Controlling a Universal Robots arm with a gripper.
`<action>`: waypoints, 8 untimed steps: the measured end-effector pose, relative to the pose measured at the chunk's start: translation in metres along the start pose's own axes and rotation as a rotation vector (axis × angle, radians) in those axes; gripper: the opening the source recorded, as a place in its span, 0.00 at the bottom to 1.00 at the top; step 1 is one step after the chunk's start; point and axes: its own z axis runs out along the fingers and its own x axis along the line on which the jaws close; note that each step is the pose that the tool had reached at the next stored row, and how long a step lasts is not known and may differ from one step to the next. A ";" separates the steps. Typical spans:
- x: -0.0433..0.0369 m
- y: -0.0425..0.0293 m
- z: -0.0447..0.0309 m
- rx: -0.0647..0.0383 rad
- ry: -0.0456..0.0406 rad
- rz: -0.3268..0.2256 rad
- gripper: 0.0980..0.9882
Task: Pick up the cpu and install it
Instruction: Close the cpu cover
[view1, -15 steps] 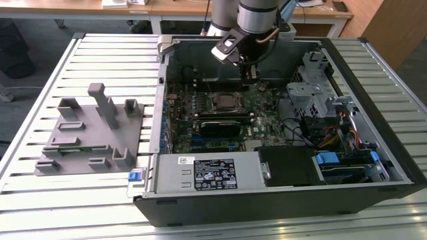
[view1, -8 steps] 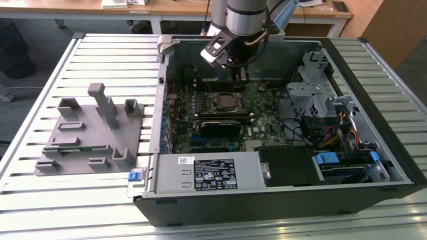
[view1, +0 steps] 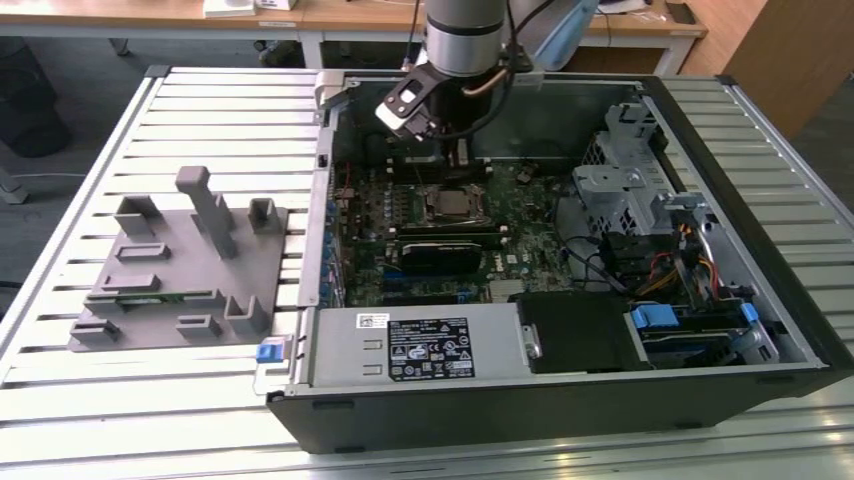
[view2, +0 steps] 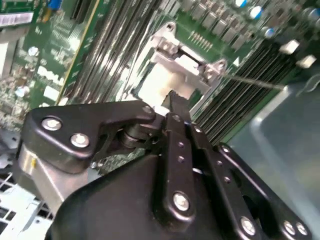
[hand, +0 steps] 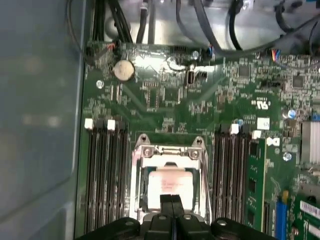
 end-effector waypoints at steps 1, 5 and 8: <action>0.0001 -0.0028 0.0006 0.000 0.0002 0.000 0.01; 0.0005 -0.0119 0.0045 0.000 0.0002 0.000 0.01; 0.0007 -0.0158 0.0090 0.000 0.0003 -0.001 0.01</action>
